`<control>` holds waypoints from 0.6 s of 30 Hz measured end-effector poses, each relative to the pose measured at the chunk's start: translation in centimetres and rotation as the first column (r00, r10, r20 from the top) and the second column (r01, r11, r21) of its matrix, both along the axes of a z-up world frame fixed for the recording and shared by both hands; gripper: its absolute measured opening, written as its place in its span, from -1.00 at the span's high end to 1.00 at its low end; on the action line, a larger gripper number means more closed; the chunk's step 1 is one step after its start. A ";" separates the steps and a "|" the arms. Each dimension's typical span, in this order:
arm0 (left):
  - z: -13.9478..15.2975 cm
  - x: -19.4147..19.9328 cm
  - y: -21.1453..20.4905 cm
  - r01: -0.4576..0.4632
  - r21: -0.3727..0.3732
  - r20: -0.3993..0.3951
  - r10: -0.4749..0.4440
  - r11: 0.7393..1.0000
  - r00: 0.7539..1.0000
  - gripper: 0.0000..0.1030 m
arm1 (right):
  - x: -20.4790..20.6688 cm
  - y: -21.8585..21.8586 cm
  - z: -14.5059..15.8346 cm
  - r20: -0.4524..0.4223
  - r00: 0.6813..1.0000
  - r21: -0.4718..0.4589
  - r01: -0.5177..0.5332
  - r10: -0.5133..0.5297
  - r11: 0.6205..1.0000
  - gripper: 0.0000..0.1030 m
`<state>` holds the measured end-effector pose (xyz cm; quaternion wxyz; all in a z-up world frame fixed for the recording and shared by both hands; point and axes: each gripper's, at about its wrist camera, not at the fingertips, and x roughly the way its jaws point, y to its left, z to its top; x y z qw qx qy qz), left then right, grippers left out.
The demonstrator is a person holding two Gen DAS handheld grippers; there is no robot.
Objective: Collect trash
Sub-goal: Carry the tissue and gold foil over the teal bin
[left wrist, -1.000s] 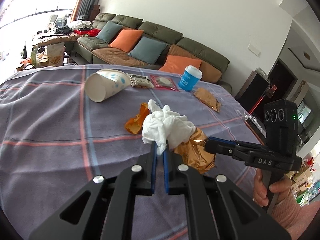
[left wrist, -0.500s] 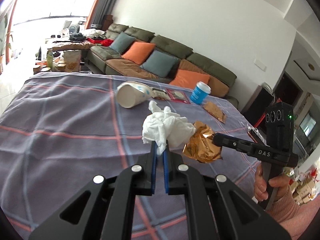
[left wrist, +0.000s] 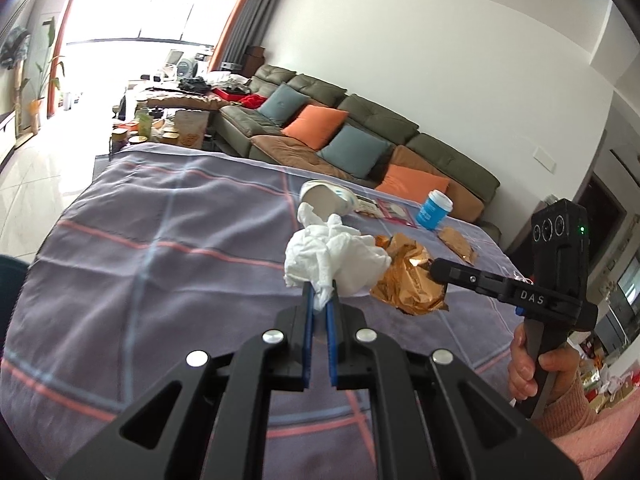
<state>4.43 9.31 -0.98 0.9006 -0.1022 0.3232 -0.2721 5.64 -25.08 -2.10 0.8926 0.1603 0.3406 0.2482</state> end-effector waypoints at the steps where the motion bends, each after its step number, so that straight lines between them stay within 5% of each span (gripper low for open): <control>1: 0.0 -0.1 0.4 -0.010 0.000 0.004 0.010 1.000 1.000 0.85 | 0.1 0.4 0.0 0.001 1.000 0.000 -0.009 0.009 1.000 0.62; 18: 1.1 -2.4 6.1 -0.160 -0.019 0.031 0.161 0.987 0.986 0.85 | 2.1 7.2 0.9 0.013 0.986 -0.008 -0.166 0.166 0.986 0.62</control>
